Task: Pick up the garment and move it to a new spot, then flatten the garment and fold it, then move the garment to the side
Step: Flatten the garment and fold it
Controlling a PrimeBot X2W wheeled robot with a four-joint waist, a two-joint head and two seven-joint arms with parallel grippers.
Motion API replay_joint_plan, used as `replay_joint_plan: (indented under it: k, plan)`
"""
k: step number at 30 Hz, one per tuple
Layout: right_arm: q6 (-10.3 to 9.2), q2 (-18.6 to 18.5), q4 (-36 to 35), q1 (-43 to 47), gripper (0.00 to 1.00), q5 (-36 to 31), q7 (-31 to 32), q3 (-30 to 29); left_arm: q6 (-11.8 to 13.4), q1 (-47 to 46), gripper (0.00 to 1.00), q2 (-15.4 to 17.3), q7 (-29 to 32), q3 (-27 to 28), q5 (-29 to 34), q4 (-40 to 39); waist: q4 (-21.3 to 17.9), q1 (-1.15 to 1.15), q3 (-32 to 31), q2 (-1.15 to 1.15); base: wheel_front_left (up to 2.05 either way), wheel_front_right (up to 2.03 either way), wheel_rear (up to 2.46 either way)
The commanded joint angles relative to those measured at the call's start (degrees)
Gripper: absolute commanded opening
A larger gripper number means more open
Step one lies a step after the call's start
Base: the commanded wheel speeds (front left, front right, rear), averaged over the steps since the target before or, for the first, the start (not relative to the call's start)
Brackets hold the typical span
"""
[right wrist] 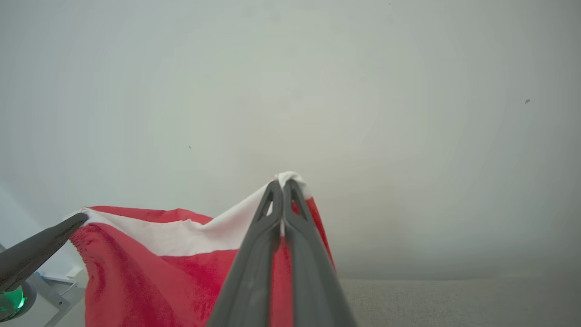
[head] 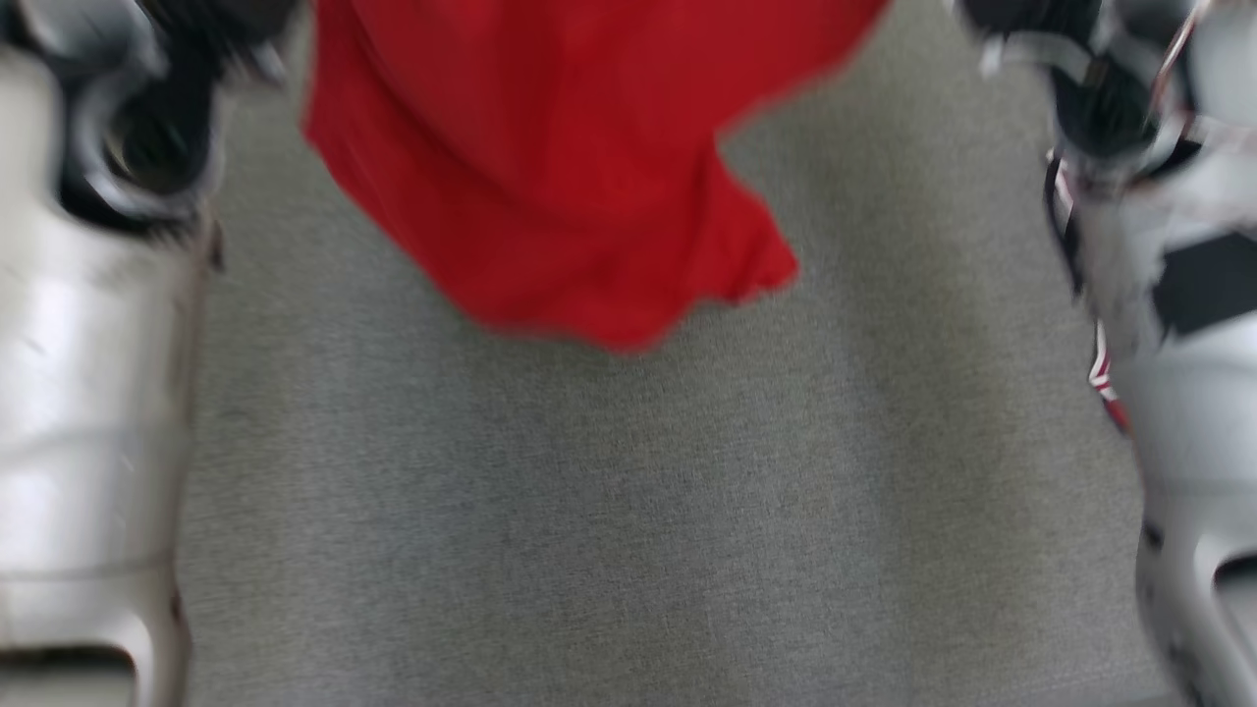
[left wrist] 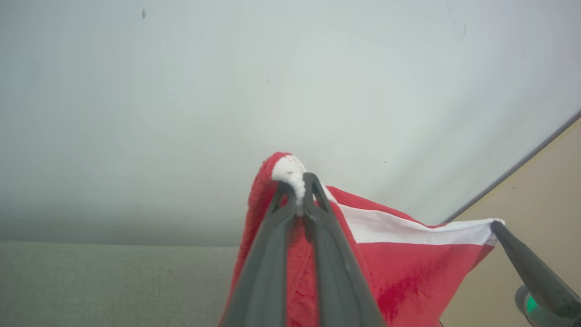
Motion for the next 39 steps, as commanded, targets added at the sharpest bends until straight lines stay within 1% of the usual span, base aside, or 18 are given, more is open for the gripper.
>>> replay_joint_plan:
  k: [1,5,9,12,14,15,19,23,26,28,29,31,34,36,37,39]
  plan:
    - [-0.14,0.33,0.7,-2.28,0.0,-0.3,-1.38,-0.25,0.23,-2.02,0.0,0.39,-0.9,0.61,0.46,-0.12,-2.55,-0.02,6.91,-0.01,0.0,0.0,0.0]
    - [-0.14,1.77,5.23,-11.22,0.0,-1.12,-9.02,-1.47,-0.74,-9.86,0.0,0.21,-5.99,2.36,0.91,0.56,-2.75,-0.02,9.41,-0.01,0.0,0.0,0.0]
    - [-0.14,1.72,8.43,-18.56,0.0,-2.3,-17.27,-2.69,-2.5,-16.37,0.0,-0.19,-13.28,4.68,1.24,1.45,-2.56,-0.02,10.96,-0.01,0.0,0.0,0.0]
    - [-0.14,1.25,10.58,-21.72,0.0,-3.27,-23.05,-2.46,-4.74,-18.39,0.0,-0.1,-18.28,5.39,1.52,2.77,-2.46,-0.02,11.45,-0.01,0.0,0.0,0.0]
    - [-0.14,1.19,11.73,-22.81,0.0,-2.85,-24.93,-1.92,-6.41,-18.31,0.0,0.41,-20.98,4.88,2.07,3.22,-2.38,-0.02,11.58,-0.01,0.0,0.0,0.0]
    - [-0.14,0.91,12.05,-23.05,0.0,-3.0,-25.65,-1.52,-6.85,-17.6,0.0,0.29,-22.03,5.07,1.48,3.71,-2.34,-0.02,11.63,-0.01,0.0,0.0,0.0]
    - [-0.14,0.05,14.34,-19.87,0.0,-3.91,-26.46,2.98,-8.3,-13.41,0.0,0.72,-24.01,3.22,0.53,5.44,-2.02,-0.02,11.47,-0.01,0.0,0.0,0.0]
    - [-0.14,-1.23,15.67,-15.37,0.0,-1.91,-26.3,8.38,-8.7,-7.2,0.0,1.28,-25.7,1.6,-1.04,6.45,-1.8,-0.02,10.17,-0.01,0.0,0.0,0.0]
    - [-0.14,-3.27,14.53,-11.07,0.0,0.81,-26.03,12.04,-8.67,-1.63,0.0,1.57,-27.13,-1.39,-2.67,3.94,-1.47,-0.02,8.72,-0.01,0.0,0.0,0.0]
    - [-0.14,-4.83,12.14,-7.74,0.0,3.54,-26.03,14.18,-8.56,3.1,0.0,2.4,-27.91,-3.95,-3.93,1.62,-1.25,-0.02,7.18,-0.01,0.0,0.0,0.0]
    - [-0.14,-4.83,12.14,-7.74,0.0,3.54,-26.03,14.18,-8.56,3.1,0.0,2.4,-27.91,-3.95,-3.93,1.62,-1.25,-0.02,7.18,-0.01,0.0,0.0,0.0]
    - [-0.14,-7.22,9.23,-4.53,0.0,6.19,-25.78,16.2,-8.56,7.35,0.0,3.27,-28.53,-5.33,-5.1,-0.57,-1.19,-0.02,5.46,-0.01,0.0,0.0,0.0]
    - [-0.14,-11.24,5.23,1.83,0.0,9.82,-24.23,19.11,-8.58,13.9,0.0,3.39,-28.83,-6.76,-6.68,-4.04,-0.89,-0.02,2.12,-0.01,0.0,0.0,0.0]
    - [-0.14,-13.7,2.29,6.2,0.0,11.87,-22.31,21.18,-8.57,18.57,0.0,3.16,-28.92,-5.91,-7.54,-6.07,-0.8,-0.02,-0.05,-0.01,0.0,0.0,0.0]
    - [-0.14,-14.92,0.58,8.47,0.0,13.04,-21.15,22.04,-8.58,21.04,0.0,3.11,-28.91,-5.85,-7.37,-6.62,-0.72,-0.02,-1.07,-0.01,0.0,0.0,0.0]
    - [-0.14,-18.38,-1.28,13.12,0.0,12.94,-19.08,23.67,-8.58,25.59,0.0,4.18,-28.9,-8.03,-5.38,-6.61,-0.65,-0.02,-3.26,-0.01,0.0,0.0,0.0]
